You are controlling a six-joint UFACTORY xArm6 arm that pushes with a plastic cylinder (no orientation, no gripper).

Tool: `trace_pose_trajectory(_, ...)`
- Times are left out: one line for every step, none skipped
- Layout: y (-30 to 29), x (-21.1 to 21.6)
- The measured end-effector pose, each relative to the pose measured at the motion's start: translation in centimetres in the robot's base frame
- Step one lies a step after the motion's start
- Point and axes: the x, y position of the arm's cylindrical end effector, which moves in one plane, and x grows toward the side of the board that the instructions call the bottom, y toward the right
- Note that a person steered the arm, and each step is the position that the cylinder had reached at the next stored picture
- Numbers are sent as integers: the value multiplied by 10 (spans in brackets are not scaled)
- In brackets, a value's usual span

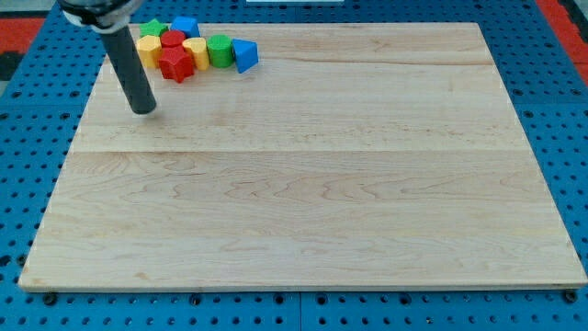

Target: Push the blue triangle below the green circle

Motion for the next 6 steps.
trace_pose_trajectory(39, 1)
trace_pose_trajectory(46, 2)
trace_pose_trajectory(58, 13)
trace_pose_trajectory(130, 1)
trace_pose_trajectory(190, -74)
trace_pose_trajectory(183, -138)
